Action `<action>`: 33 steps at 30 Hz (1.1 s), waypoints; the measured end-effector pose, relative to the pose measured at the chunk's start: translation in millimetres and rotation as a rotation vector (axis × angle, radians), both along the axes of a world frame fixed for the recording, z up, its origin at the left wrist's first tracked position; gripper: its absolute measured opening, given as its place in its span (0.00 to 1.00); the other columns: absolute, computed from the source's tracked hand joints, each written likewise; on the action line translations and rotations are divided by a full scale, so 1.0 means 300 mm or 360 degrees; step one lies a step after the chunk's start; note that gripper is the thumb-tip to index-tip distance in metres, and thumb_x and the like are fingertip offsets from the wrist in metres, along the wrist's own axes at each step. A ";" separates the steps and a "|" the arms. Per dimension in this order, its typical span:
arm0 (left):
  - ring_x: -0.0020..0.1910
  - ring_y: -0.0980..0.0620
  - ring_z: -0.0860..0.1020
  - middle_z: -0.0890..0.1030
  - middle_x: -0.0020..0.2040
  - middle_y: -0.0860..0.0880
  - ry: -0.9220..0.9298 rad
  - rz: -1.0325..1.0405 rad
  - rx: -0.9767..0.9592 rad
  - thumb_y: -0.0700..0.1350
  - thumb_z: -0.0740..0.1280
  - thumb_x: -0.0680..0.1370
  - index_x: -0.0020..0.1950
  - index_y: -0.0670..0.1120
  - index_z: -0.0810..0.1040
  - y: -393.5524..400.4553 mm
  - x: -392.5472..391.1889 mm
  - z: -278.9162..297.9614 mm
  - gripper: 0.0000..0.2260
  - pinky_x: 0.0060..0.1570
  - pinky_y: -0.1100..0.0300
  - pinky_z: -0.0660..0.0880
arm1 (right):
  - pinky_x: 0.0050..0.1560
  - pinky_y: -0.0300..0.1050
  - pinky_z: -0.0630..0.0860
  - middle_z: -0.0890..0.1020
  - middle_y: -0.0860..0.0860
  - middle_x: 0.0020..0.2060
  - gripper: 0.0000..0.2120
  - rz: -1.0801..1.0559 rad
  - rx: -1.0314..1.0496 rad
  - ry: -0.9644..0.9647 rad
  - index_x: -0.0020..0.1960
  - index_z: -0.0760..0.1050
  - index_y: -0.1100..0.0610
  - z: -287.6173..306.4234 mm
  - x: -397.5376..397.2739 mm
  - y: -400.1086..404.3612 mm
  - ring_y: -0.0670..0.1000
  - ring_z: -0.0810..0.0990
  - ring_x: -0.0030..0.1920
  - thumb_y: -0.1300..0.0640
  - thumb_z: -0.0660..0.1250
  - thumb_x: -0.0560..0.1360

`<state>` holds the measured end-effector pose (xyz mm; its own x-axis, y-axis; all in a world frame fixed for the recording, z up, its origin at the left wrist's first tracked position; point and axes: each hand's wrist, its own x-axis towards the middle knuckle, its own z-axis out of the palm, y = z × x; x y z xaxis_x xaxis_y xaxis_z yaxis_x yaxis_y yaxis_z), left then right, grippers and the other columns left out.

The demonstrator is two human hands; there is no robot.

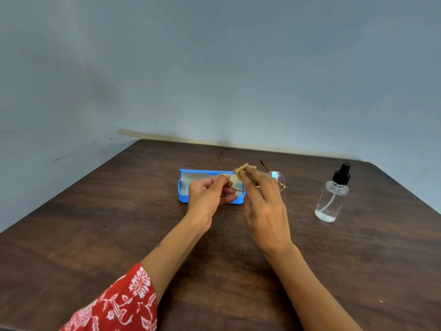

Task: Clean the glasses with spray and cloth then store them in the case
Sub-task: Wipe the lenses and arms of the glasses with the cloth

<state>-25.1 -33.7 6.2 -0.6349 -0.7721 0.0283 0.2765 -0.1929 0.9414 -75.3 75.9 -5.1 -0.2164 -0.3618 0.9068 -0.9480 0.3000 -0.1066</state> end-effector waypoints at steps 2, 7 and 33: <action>0.28 0.53 0.79 0.81 0.27 0.47 0.0022 -0.0001 -0.0019 0.37 0.66 0.75 0.36 0.39 0.81 -0.003 0.002 -0.002 0.08 0.30 0.64 0.77 | 0.53 0.47 0.77 0.81 0.61 0.51 0.13 0.0087 0.0050 0.0046 0.55 0.79 0.68 -0.003 0.012 -0.013 0.59 0.81 0.51 0.68 0.61 0.73; 0.26 0.55 0.79 0.80 0.26 0.49 0.0018 0.0020 -0.0001 0.38 0.67 0.75 0.36 0.39 0.80 -0.010 0.001 -0.002 0.09 0.29 0.66 0.77 | 0.53 0.44 0.75 0.82 0.59 0.48 0.12 0.0044 -0.0070 0.0015 0.51 0.81 0.67 -0.008 -0.020 0.004 0.53 0.77 0.51 0.69 0.63 0.71; 0.28 0.55 0.80 0.80 0.26 0.48 0.0006 0.0023 -0.0094 0.39 0.68 0.75 0.34 0.40 0.80 -0.004 0.008 -0.008 0.10 0.29 0.66 0.77 | 0.53 0.46 0.76 0.81 0.62 0.51 0.13 -0.0006 -0.0041 -0.0030 0.54 0.79 0.69 0.003 -0.010 0.007 0.60 0.80 0.51 0.73 0.67 0.70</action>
<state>-22.7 -35.0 3.9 -0.6233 -0.7782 0.0767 0.2825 -0.1327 0.9500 -78.4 78.1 -4.3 -0.2348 -0.3373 0.9116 -0.9446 0.3006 -0.1320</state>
